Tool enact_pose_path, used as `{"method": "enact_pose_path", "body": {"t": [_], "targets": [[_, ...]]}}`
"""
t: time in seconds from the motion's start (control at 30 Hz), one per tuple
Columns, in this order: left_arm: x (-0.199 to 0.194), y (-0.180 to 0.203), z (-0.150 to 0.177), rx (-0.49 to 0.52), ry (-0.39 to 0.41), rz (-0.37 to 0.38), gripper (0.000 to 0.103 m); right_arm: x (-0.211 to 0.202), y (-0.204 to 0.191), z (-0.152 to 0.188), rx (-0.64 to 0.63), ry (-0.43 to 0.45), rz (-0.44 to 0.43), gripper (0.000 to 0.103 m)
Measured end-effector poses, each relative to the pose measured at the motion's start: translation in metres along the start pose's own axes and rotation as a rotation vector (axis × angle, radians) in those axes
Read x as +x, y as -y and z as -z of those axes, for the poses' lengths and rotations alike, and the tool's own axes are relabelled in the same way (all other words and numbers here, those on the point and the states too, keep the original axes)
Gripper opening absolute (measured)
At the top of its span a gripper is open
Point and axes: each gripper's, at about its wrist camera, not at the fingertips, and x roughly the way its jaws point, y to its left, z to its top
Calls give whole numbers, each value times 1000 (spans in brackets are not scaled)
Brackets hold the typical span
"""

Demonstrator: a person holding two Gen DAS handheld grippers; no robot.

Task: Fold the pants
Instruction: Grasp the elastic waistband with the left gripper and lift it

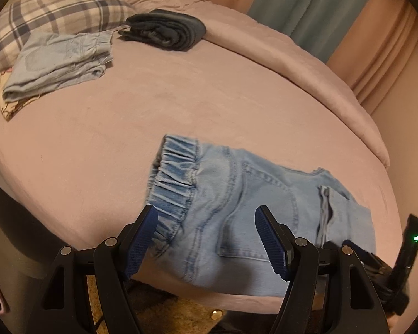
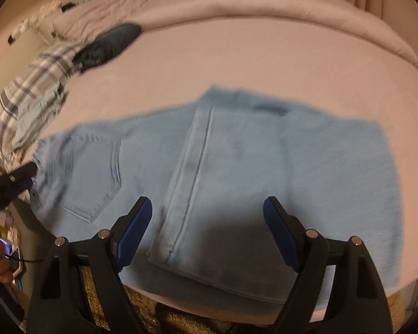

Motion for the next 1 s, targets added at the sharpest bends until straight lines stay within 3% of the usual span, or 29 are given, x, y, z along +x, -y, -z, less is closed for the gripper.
{"method": "enact_pose_path", "body": {"t": [0.1, 0.13, 0.17, 0.2, 0.27, 0.3, 0.37, 0.43, 0.53, 0.6, 0.63, 0.67, 0.7, 0.77, 0.87, 1.0], "targets": [[-1, -1, 2, 3, 3, -1, 72, 7, -13, 5, -74, 6, 76, 81], [-3, -1, 3, 6, 8, 1, 72, 7, -16, 6, -90, 7, 90, 75], [-7, -2, 3, 4, 15, 8, 72, 4, -18, 6, -93, 12, 81, 61], [-10, -3, 3, -3, 22, 16, 72, 0, -18, 6, -84, 18, 62, 53], [-17, -9, 2, -28, 43, 12, 73, -12, -18, 5, -69, 36, -16, 24], [-19, -12, 2, -39, 49, 3, 75, -16, -17, 4, -61, 39, -42, 21], [-18, -20, 1, -61, 63, -6, 92, -24, -16, 3, -50, 58, -63, 22], [-10, -26, 3, -85, 46, 7, 92, -23, -14, 3, -47, 63, -67, 26], [17, -32, 11, -125, -59, 88, 92, 2, -5, 5, 5, -43, -99, 26], [35, -34, 17, -163, -109, 115, 92, 4, -4, 7, 14, -26, -111, 26], [38, -32, 19, -164, -87, 99, 90, 2, -5, 7, 13, -28, -114, 27], [36, -28, 19, -152, -57, 73, 74, 1, -5, 7, 18, -29, -119, 27], [34, -21, 19, -127, -41, 20, 63, 1, -5, 9, 26, -29, -126, 27], [32, -17, 19, -139, -30, 16, 48, 1, -4, 10, 25, -27, -131, 27], [28, -23, 17, -210, -41, 79, 35, 0, -6, 12, 19, -23, -130, 27], [3, -10, 11, -198, 2, 108, 29, -2, -2, 11, 14, -21, -136, 27]]}}
